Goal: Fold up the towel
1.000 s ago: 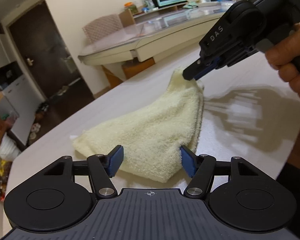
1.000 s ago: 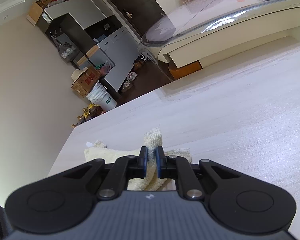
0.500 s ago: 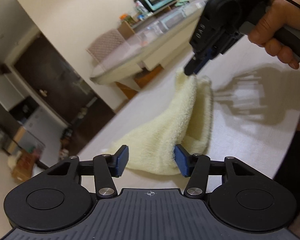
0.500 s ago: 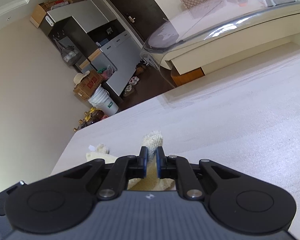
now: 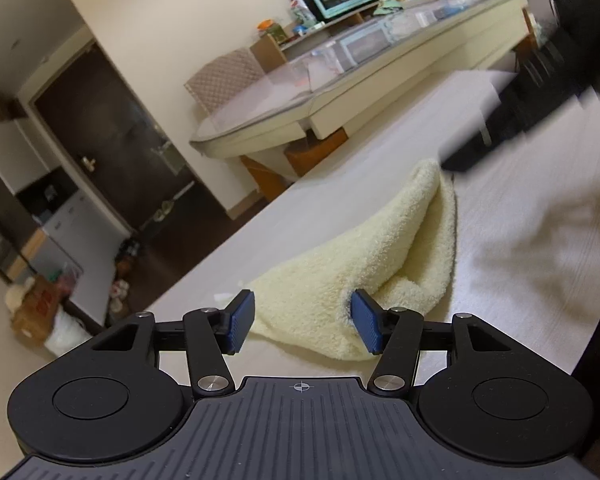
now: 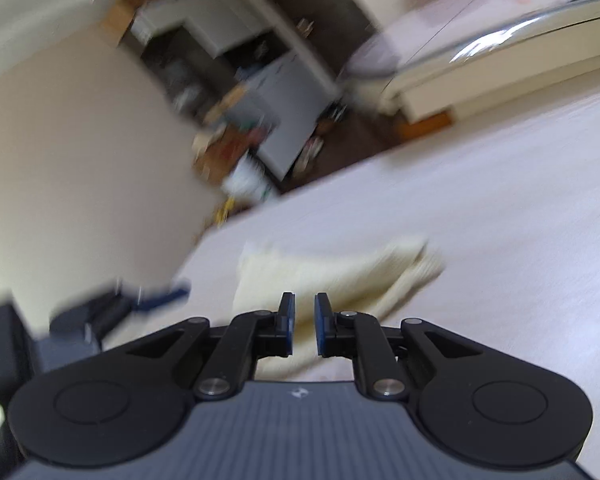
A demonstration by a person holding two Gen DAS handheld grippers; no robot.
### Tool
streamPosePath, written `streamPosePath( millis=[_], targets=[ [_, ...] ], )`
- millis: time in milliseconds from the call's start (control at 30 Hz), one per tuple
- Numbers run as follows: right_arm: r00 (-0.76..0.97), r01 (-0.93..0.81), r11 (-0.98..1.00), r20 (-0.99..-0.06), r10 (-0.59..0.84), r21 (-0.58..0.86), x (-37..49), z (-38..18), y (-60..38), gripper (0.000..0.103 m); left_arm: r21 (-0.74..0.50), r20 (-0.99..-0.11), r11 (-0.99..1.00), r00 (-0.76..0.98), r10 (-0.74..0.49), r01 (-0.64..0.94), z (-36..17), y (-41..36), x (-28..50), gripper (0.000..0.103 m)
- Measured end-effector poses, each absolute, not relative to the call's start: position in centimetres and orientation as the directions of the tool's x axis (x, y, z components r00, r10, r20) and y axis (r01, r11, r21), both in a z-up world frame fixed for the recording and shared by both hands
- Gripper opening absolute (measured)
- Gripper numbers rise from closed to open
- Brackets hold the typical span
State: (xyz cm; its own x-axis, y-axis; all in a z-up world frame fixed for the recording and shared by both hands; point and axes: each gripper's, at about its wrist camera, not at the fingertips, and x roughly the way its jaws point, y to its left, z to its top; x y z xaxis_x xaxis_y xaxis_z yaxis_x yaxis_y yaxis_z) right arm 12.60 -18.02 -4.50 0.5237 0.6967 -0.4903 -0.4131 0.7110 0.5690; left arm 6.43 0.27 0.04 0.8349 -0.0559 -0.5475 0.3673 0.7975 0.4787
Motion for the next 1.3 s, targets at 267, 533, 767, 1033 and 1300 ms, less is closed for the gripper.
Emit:
streamPosePath(
  millis=[267, 533, 767, 1033, 1300],
  targets=[
    [0.494, -0.514, 0.763, -0.592, 0.637, 0.392, 13.1, -5.3, -12.5, 0.013, 0.332, -0.565, 0.855, 0.810, -0.160, 0.400, 1.4, 2.3, 6.6, 0.074],
    [0.506, -0.547, 0.756, -0.578, 0.640, 0.359, 12.7, -5.1, -11.5, 0.014, 0.172, -0.649, 0.802, 0.679, -0.344, 0.572, 0.4, 4.8, 14.0, 0.073],
    [0.395, -0.672, 0.653, -0.577, 0.715, 0.349, 10.9, -5.4, -10.4, 0.015, 0.139, -0.692, 0.726, 0.590, -0.416, 0.674, -0.4, 4.5, 17.5, 0.073],
    [0.298, -0.717, 0.577, -0.577, 0.761, 0.391, 9.3, -5.2, -11.2, 0.021, 0.225, -0.719, 0.672, 0.586, -0.374, 0.705, -2.1, 2.7, 17.8, 0.074],
    [0.355, -0.688, 0.609, -0.548, 0.757, 0.395, 9.7, -4.6, -11.3, 0.021, 0.233, -0.726, 0.692, 0.596, -0.344, 0.683, -1.9, 2.5, 17.6, 0.077]
  ],
)
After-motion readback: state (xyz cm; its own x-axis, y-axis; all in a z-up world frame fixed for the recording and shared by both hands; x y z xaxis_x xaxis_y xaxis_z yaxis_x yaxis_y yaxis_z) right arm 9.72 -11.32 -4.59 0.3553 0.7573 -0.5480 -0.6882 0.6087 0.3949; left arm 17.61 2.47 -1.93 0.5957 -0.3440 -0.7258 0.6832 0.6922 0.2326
